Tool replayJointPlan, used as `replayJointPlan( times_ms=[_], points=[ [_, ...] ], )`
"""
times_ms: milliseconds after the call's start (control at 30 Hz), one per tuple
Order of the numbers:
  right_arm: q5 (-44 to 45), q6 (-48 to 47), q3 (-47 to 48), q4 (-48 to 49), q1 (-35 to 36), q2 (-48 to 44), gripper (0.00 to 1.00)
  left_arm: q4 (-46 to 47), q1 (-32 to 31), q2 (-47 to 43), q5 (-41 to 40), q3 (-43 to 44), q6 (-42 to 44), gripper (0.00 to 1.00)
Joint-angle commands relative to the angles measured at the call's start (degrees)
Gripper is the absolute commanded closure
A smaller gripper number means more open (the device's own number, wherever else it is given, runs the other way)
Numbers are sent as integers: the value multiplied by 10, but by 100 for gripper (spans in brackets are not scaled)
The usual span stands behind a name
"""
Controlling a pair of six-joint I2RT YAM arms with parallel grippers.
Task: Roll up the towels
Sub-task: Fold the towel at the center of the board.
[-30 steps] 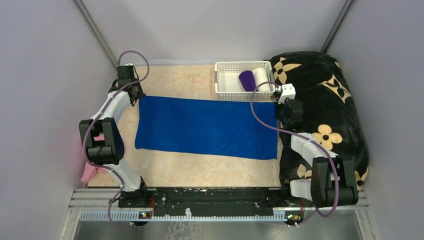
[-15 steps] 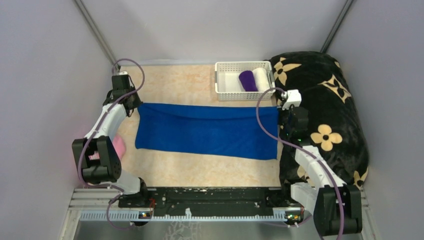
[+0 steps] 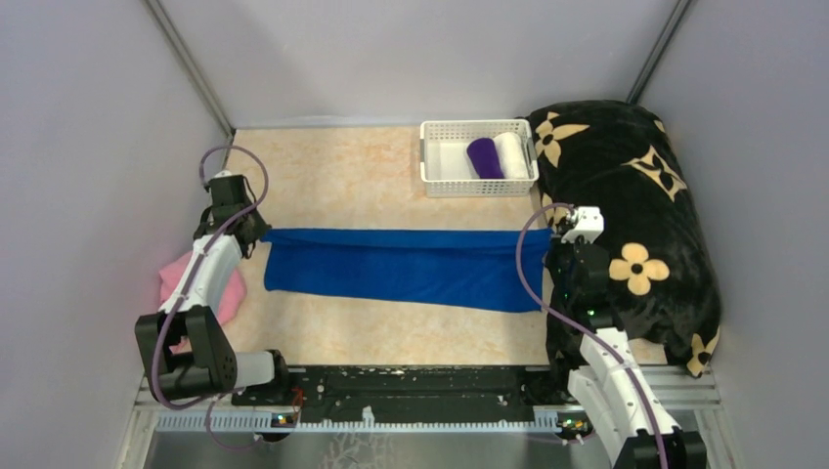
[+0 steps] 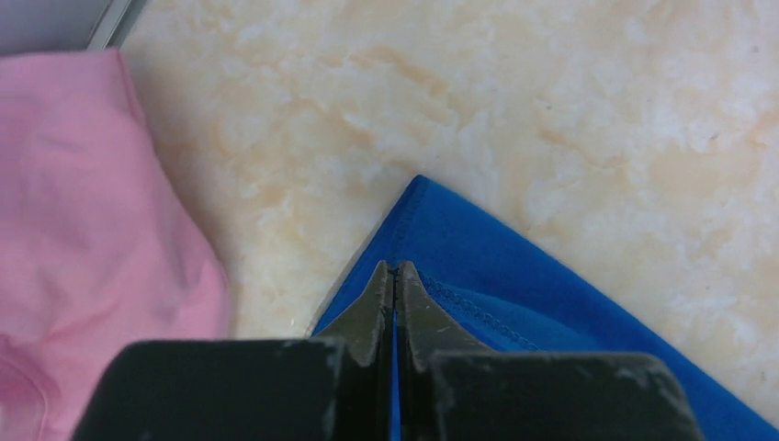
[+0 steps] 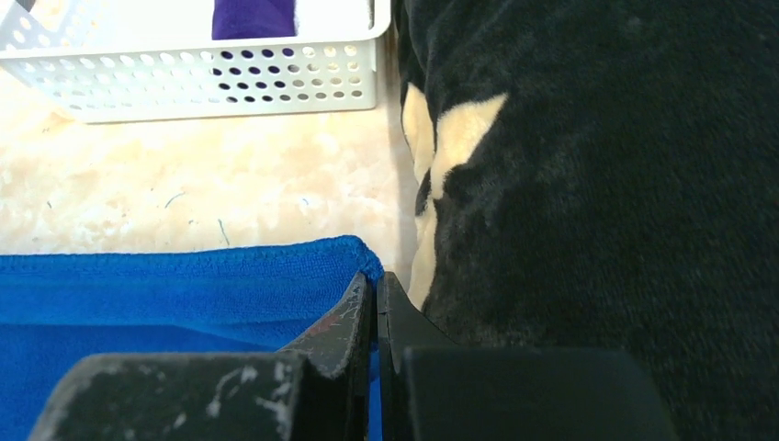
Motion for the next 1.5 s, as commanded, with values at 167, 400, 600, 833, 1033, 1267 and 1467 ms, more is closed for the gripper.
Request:
replayJointPlan(
  times_ms=[167,400,600,833,1033,1267,1467],
  points=[
    [78,43,-50,12,-5,-72,99,-17,38,-42,13,-45,-56,100],
    [69,48,-91,17,-5,-126,97,-18,41,-63,15,-76,-78,100],
    [25,42,-132,16,-5,-245,89,-23,41,-78,3,-93,-102,100],
    [-2,54,-162,-10,-5,-383,77,-21,42,-138,-6,-130,-149,88],
    [-25,51,-144,1,-4,-375,70,-24,42,-195,-20,-149,-168,53],
    [-39,117,-80,-13,-5,-260,61,-6,41,-216,46,-127,-103,41],
    [-43,207,64,-142,-5,-43,61,-37,29,-106,202,-69,-79,40]
  ],
)
